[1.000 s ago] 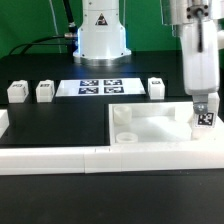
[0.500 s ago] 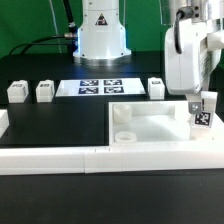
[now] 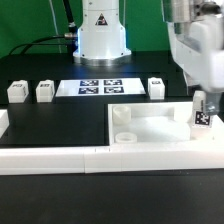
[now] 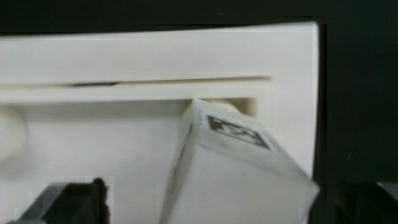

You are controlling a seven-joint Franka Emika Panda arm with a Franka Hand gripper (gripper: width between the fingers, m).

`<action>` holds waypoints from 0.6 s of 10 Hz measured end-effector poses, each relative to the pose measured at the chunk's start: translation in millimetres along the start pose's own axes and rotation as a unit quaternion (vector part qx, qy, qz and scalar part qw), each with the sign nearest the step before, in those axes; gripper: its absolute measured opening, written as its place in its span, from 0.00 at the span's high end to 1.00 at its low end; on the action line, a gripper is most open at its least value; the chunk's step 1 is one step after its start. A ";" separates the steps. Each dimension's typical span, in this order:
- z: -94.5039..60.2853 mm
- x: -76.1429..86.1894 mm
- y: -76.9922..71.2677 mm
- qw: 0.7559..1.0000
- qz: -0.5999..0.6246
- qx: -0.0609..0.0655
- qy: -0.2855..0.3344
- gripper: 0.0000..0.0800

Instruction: Assemble square table

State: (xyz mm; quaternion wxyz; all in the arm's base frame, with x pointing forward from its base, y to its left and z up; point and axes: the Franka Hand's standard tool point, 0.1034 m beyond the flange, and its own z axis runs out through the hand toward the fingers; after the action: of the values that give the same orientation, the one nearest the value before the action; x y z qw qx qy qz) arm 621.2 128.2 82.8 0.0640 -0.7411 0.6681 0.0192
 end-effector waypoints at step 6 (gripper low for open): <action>-38.5 -21.0 -8.2 0.999 -0.015 0.025 -0.014 0.19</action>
Offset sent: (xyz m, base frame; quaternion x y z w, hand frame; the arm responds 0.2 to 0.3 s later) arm -0.0159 0.0226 0.0612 0.0104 -0.0122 -0.0475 0.9987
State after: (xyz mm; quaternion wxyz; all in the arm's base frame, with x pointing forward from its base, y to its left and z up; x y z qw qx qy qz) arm 625.0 145.1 124.0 0.0919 -0.7486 0.6565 0.0118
